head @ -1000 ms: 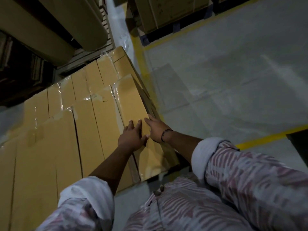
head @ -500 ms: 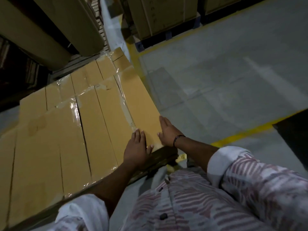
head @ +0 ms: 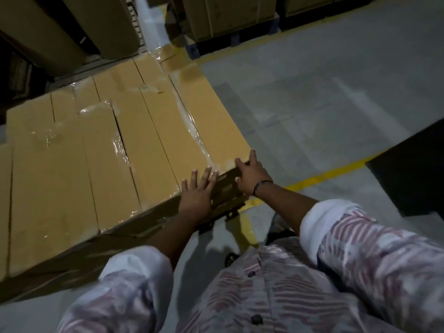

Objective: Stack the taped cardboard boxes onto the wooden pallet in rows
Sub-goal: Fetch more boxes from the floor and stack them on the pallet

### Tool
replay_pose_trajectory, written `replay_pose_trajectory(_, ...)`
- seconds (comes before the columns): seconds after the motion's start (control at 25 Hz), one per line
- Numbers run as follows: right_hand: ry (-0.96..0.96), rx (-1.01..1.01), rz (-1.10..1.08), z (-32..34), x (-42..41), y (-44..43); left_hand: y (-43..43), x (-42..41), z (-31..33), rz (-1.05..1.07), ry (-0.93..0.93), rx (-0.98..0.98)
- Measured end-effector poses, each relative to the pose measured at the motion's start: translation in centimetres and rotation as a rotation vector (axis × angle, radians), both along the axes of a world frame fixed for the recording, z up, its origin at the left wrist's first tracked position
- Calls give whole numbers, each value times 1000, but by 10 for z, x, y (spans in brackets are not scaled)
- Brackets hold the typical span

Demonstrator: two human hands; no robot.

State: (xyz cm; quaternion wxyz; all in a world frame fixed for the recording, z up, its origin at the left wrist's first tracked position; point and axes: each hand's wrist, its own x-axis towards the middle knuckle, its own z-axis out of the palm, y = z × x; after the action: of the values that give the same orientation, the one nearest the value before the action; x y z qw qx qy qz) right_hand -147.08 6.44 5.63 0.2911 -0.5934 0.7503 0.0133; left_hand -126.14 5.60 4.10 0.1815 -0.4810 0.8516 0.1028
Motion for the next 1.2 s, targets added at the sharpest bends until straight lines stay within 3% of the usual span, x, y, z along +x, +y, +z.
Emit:
replay_pose_trajectory(0.12,141,89,71,12,-5,-16,-5,-7,8,5,8,56)
replay_pose_trajectory(0.24,226,-21,165,13,2,-17,-7,13,11,25,84,12)
replay_pose_trajectory(0.32,195,-111,323,8,15,-7,0,46,8,92,116,-25)
replay_pose_trajectory(0.44,158,-52,561,1,58,14,22,102,-1,159,109,-100)
replay_pose_trajectory(0.6,190,69,616,-3,87,21,28,126,-6,192,106,-60)
replay_pose_trajectory(0.84,341,87,774,19,74,-4,21,117,-6,217,49,-36)
replay_pose_trajectory(1.04,280,12,920,12,96,19,58,139,-11,411,38,-61)
replay_pose_trajectory(1.2,270,73,924,10,101,22,58,151,-10,406,42,-60)
